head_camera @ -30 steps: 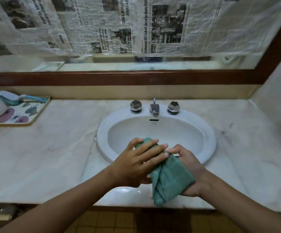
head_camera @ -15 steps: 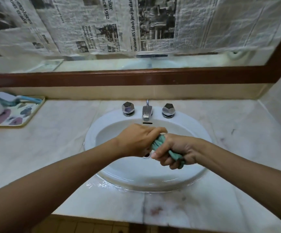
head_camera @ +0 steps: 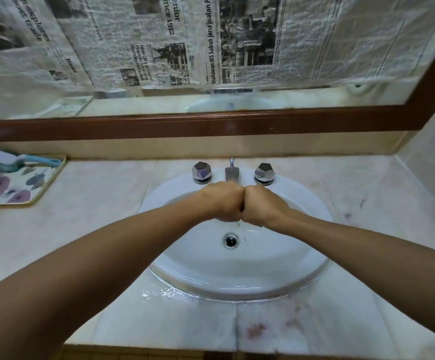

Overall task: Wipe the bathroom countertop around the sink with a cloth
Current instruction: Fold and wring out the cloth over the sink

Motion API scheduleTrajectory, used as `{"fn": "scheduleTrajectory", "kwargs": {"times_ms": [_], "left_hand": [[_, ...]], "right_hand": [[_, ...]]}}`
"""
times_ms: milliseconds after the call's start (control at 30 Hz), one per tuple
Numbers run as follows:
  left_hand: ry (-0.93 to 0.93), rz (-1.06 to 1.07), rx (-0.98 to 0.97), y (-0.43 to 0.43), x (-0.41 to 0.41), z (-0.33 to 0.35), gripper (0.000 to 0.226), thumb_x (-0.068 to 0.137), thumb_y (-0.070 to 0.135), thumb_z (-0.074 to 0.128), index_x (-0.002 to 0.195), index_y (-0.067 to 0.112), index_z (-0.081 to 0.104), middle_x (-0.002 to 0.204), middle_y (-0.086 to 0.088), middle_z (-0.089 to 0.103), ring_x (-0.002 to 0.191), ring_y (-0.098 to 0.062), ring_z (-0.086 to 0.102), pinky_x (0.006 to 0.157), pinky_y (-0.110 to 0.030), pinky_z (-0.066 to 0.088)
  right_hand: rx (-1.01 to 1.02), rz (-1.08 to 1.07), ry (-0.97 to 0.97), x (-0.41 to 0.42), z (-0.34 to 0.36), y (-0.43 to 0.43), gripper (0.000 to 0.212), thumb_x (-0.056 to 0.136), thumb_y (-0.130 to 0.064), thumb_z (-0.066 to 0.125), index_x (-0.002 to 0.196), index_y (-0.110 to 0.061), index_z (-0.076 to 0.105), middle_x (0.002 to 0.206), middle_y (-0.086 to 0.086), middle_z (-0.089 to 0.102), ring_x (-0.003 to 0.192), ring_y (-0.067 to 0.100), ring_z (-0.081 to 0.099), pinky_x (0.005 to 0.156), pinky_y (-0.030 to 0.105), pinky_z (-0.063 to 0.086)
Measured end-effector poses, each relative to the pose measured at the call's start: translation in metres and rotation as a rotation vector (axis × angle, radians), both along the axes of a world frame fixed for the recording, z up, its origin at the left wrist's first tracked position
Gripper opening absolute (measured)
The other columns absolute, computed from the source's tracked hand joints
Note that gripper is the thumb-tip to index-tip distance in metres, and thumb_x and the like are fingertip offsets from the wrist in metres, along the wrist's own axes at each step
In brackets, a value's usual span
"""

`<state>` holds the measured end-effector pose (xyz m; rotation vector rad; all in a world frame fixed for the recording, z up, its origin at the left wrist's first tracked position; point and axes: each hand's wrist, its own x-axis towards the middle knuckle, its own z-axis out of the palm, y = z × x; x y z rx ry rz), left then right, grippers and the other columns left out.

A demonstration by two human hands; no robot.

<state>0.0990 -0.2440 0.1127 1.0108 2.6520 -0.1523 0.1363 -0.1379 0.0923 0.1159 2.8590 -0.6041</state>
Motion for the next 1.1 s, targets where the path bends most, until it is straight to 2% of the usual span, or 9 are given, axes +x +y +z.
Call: {"fn": "scheduleTrajectory", "kwargs": {"times_ms": [133,300,500,700,800,867,933,1033,1100], "left_hand": [[-0.306,0.092,0.094,-0.003,-0.016,-0.01,0.013,0.08,0.005,0.061,0.09,0.011,0.068,0.09,-0.009,0.065,0.08,-0.027,0.06,0.066,-0.031,0.048],[-0.503,0.243,0.142,-0.006,-0.025,-0.014,0.037,0.075,0.002,0.06,0.045,0.017,0.043,0.047,-0.006,0.041,0.042,-0.019,0.032,0.047,-0.021,0.026],[-0.188,0.13,0.168,0.006,-0.021,-0.018,0.014,0.077,0.016,0.063,0.08,0.023,0.051,0.08,-0.005,0.061,0.074,-0.026,0.061,0.059,-0.031,0.048],[-0.158,0.156,0.088,0.001,-0.01,-0.016,0.016,0.078,0.026,0.063,0.075,0.011,0.067,0.066,-0.002,0.068,0.048,-0.012,0.064,0.055,-0.023,0.051],[-0.166,0.123,0.015,-0.005,-0.006,-0.02,0.019,0.08,0.029,0.062,0.087,0.013,0.068,0.076,-0.003,0.074,0.057,-0.012,0.065,0.059,-0.025,0.049],[-0.051,0.11,0.058,-0.01,-0.002,-0.027,0.03,0.081,0.031,0.061,0.107,0.016,0.06,0.1,-0.002,0.069,0.084,-0.021,0.063,0.07,-0.031,0.045],[0.273,0.033,0.2,-0.021,0.005,-0.037,0.045,0.08,0.031,0.063,0.122,0.019,0.052,0.121,-0.004,0.058,0.107,-0.027,0.056,0.082,-0.037,0.038],[0.731,-0.172,0.482,-0.033,0.023,-0.053,0.052,0.072,0.02,0.066,0.123,0.015,0.059,0.134,-0.01,0.057,0.122,-0.031,0.053,0.088,-0.042,0.039],[0.81,-0.272,0.472,-0.037,0.029,-0.064,0.054,0.074,0.021,0.063,0.127,0.015,0.06,0.143,-0.01,0.053,0.133,-0.031,0.046,0.093,-0.044,0.037]], "right_hand": [[0.134,0.098,0.07,0.007,0.0,-0.002,0.01,0.076,-0.016,0.062,0.087,-0.016,0.062,0.087,0.005,0.063,0.073,0.028,0.057,0.048,0.025,0.032],[0.284,0.187,0.189,0.003,0.0,-0.001,0.035,0.083,-0.03,0.063,0.113,-0.013,0.059,0.105,0.011,0.066,0.094,0.032,0.063,0.062,0.031,0.035],[0.284,0.146,0.226,-0.002,-0.004,0.013,0.035,0.079,-0.015,0.061,0.113,-0.01,0.054,0.098,0.014,0.064,0.083,0.033,0.06,0.059,0.031,0.035],[0.274,-0.051,0.12,0.01,-0.014,0.019,0.01,0.075,-0.019,0.058,0.083,-0.022,0.052,0.081,0.003,0.055,0.073,0.027,0.048,0.06,0.029,0.034],[0.192,-0.088,0.058,0.014,-0.022,0.014,0.008,0.076,-0.018,0.057,0.083,-0.019,0.054,0.08,0.003,0.052,0.073,0.027,0.049,0.06,0.029,0.037],[0.112,-0.14,0.081,0.015,-0.027,0.013,0.006,0.075,-0.015,0.056,0.08,-0.015,0.054,0.077,0.004,0.053,0.069,0.027,0.052,0.056,0.029,0.038],[-0.057,-0.235,0.082,0.014,-0.032,0.017,0.005,0.073,-0.014,0.057,0.078,-0.012,0.056,0.073,0.004,0.056,0.065,0.026,0.056,0.052,0.028,0.043],[-0.328,-0.336,0.041,0.013,-0.034,0.023,0.01,0.074,-0.013,0.064,0.078,-0.01,0.056,0.066,0.004,0.056,0.058,0.02,0.054,0.048,0.025,0.038],[-0.509,-0.336,-0.016,0.016,-0.027,0.021,0.012,0.074,-0.009,0.065,0.074,-0.009,0.053,0.056,0.005,0.047,0.046,0.019,0.043,0.045,0.024,0.031]]}}
